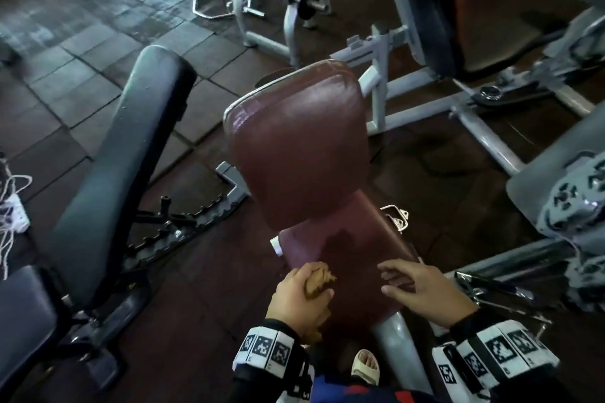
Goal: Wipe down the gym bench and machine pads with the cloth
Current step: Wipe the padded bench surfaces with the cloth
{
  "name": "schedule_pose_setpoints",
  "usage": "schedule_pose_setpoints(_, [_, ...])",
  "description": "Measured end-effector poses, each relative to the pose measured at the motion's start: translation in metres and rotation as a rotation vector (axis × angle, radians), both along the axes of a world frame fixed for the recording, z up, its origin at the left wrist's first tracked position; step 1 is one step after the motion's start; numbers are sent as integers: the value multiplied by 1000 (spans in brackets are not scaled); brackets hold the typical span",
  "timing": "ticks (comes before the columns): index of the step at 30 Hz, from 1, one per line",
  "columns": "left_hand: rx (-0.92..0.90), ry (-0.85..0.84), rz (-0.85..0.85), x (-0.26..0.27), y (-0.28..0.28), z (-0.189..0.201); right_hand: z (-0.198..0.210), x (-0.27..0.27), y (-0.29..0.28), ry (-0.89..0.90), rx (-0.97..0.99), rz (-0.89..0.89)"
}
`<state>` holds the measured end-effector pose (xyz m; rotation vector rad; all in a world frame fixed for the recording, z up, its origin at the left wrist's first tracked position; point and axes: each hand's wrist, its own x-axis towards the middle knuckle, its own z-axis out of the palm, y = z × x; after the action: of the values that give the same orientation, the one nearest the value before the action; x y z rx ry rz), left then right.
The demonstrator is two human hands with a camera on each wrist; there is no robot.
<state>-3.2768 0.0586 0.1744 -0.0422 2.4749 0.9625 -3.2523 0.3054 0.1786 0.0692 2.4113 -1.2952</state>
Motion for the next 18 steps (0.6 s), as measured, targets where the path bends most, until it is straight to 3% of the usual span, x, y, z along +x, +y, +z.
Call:
schedule_pose_setpoints(10, [87,6,294,4,-65,6,8,-62,-63,-29,14,264])
schedule_pose_setpoints(18, [90,39,413,-10,-161,8,11,-108,-168,-30,-4,344])
